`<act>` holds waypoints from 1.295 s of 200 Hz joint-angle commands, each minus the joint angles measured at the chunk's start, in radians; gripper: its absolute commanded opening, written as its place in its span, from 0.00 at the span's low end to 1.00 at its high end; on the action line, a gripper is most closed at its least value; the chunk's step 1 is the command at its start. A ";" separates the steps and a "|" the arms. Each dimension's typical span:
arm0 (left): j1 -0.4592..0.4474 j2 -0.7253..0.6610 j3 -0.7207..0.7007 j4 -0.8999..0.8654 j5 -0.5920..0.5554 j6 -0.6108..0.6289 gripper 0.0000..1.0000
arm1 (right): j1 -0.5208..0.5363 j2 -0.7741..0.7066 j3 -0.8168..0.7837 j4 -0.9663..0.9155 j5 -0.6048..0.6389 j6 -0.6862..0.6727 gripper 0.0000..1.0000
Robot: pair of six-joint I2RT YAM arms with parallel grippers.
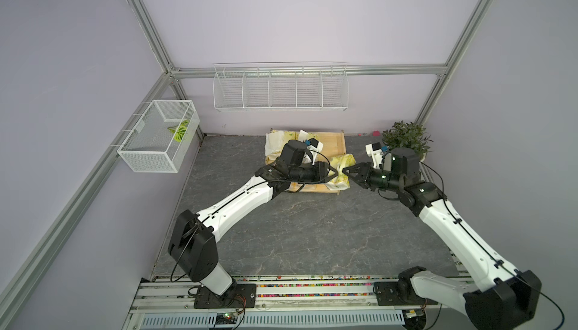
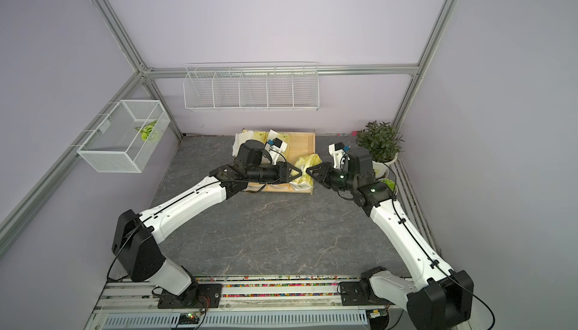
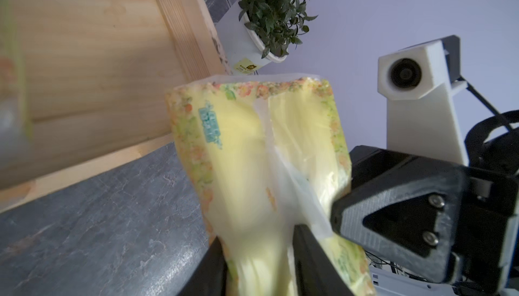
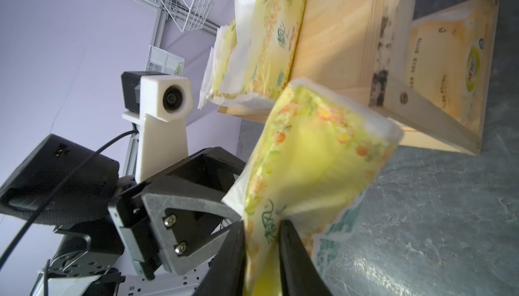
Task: Place the tissue boxes on the shelf by color
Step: Place a box of tissues on the shelf.
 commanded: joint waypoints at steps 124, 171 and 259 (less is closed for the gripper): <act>0.117 0.259 0.470 -0.150 0.034 0.146 1.00 | -0.096 0.373 0.277 0.098 0.032 -0.019 0.29; 0.129 0.198 0.486 -0.164 -0.015 0.148 1.00 | -0.116 0.381 0.311 0.085 0.026 -0.024 0.36; 0.144 0.033 0.431 -0.208 -0.205 0.174 1.00 | -0.107 0.444 0.384 0.063 0.000 -0.021 0.44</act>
